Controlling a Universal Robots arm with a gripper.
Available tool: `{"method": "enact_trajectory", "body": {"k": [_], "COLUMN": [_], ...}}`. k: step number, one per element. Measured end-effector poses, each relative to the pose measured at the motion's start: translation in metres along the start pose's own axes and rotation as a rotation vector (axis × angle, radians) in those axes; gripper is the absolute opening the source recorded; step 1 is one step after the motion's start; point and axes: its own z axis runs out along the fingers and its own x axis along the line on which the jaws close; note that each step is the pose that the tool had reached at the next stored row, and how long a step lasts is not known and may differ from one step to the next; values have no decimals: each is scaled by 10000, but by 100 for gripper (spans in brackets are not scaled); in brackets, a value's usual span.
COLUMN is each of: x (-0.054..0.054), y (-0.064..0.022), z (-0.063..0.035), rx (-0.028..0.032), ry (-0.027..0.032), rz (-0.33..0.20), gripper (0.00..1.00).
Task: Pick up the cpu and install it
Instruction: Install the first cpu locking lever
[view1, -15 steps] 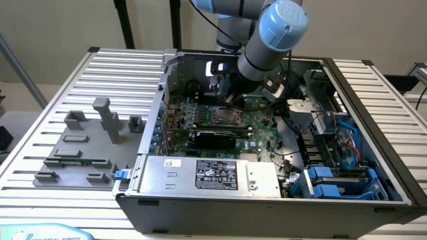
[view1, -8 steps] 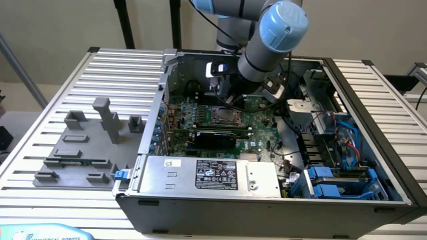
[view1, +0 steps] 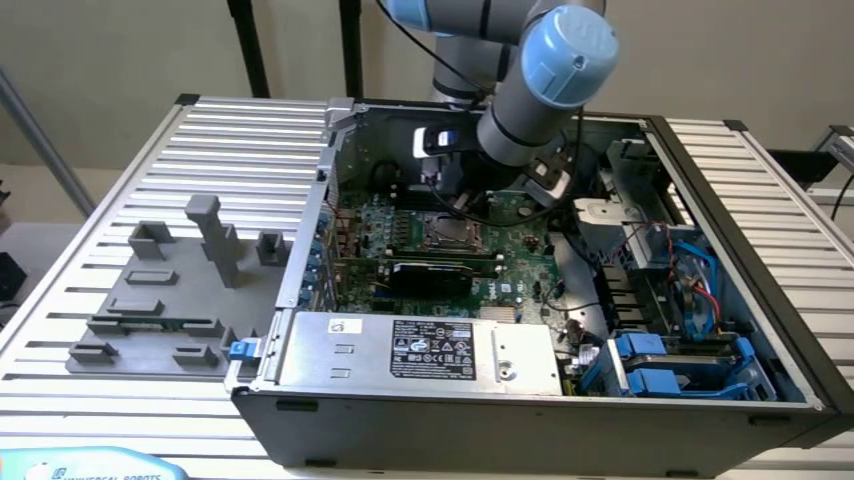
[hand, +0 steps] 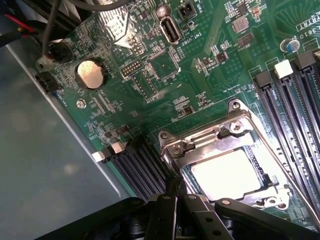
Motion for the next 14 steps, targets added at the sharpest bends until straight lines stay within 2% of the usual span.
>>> {"method": "enact_trajectory", "body": {"k": [10, 14], "x": [48, 54], "y": [83, 87], "z": [-11, -21], "rx": [67, 102], "ry": [-78, -41], "rz": [-265, -318], "gripper": [11, 11]}}
